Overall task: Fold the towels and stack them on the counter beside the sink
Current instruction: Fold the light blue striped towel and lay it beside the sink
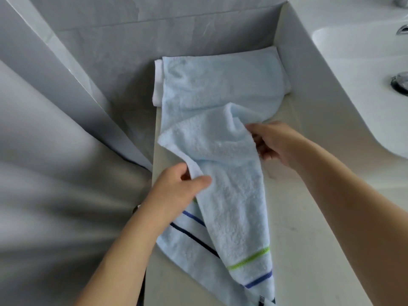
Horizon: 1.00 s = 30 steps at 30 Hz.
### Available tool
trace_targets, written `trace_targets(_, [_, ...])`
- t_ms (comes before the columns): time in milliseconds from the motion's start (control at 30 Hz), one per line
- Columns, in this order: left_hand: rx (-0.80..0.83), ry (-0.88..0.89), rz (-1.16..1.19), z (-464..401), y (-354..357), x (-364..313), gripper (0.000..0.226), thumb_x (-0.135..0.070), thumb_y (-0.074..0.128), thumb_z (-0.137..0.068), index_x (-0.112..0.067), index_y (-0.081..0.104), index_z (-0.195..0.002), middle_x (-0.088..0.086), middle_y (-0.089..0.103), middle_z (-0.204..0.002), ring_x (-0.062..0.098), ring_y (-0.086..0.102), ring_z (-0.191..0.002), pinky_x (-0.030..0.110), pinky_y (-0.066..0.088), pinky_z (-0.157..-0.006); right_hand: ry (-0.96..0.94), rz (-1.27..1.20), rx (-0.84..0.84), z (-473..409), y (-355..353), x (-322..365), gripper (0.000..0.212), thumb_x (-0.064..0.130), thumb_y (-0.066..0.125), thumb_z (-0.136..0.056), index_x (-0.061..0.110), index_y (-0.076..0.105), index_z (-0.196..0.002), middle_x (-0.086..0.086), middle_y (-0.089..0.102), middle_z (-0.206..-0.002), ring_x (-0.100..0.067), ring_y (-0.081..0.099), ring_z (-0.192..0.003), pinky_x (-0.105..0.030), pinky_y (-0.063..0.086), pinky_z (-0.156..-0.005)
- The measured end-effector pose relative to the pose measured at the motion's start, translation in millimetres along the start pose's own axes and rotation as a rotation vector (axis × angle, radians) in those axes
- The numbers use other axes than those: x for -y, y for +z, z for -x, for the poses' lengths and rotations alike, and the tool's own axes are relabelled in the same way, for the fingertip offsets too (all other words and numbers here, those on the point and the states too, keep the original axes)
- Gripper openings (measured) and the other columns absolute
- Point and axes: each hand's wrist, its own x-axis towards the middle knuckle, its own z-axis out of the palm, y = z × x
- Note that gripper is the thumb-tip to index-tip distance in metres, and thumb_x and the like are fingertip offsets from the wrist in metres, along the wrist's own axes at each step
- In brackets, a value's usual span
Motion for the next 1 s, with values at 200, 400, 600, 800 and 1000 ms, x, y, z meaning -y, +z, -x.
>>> trace_targets(200, [-0.183, 0.057, -0.109, 14, 19, 6, 0.024, -0.027, 0.058, -0.092, -0.005, 0.063, -0.087, 0.003, 0.063, -0.071, 0.02, 0.058, -0.061, 0.029, 0.045, -0.055, -0.117, 0.059, -0.171, -19, 18, 31, 0.02, 0.011, 0.057, -0.086, 0.012, 0.051, -0.067, -0.009, 0.048, -0.06, -0.02, 0.044, -0.046, -0.02, 0.034, -0.043])
trace_targets(400, [-0.099, -0.169, 1.137, 13, -3, -21, 0.034, -0.021, 0.052, -0.096, 0.0, 0.07, -0.116, 0.016, 0.074, -0.105, 0.029, 0.073, -0.093, 0.04, 0.061, -0.077, 0.01, -0.539, 0.203, 4, -12, 22, 0.03, 0.028, 0.044, -0.097, 0.008, 0.058, -0.115, -0.011, 0.071, -0.088, -0.026, 0.07, -0.07, -0.034, 0.058, -0.063])
trace_targets(600, [-0.248, -0.1, 0.731, 29, 1, -10, 0.051, -0.054, 0.068, -0.083, -0.026, 0.064, -0.125, -0.002, 0.072, -0.116, 0.022, 0.068, -0.109, 0.045, 0.05, -0.1, 0.018, -0.484, 0.441, 33, 1, -28, 0.032, 0.019, 0.059, -0.083, 0.005, 0.068, -0.11, -0.009, 0.071, -0.1, -0.021, 0.069, -0.087, -0.034, 0.056, -0.083])
trace_targets(800, [-0.011, 0.036, -0.762, 64, 24, 17, 0.068, -0.064, 0.064, -0.07, -0.031, 0.051, -0.128, -0.013, 0.046, -0.128, 0.016, 0.04, -0.121, 0.032, 0.037, -0.099, -0.044, -0.364, 0.217, 26, 1, -17, 0.023, 0.011, 0.054, -0.094, 0.0, 0.068, -0.109, -0.012, 0.07, -0.099, -0.027, 0.064, -0.094, -0.035, 0.054, -0.085])
trace_targets(1000, [-0.355, 0.004, 0.3, 51, 38, 5, 0.024, -0.016, 0.053, -0.088, -0.024, 0.068, -0.105, -0.006, 0.073, -0.088, 0.006, 0.067, -0.083, 0.024, 0.051, -0.071, -0.083, -0.403, 0.44, 40, -18, -33, 0.047, -0.007, 0.034, -0.092, 0.004, 0.054, -0.134, -0.012, 0.067, -0.122, -0.025, 0.066, -0.106, -0.037, 0.055, -0.091])
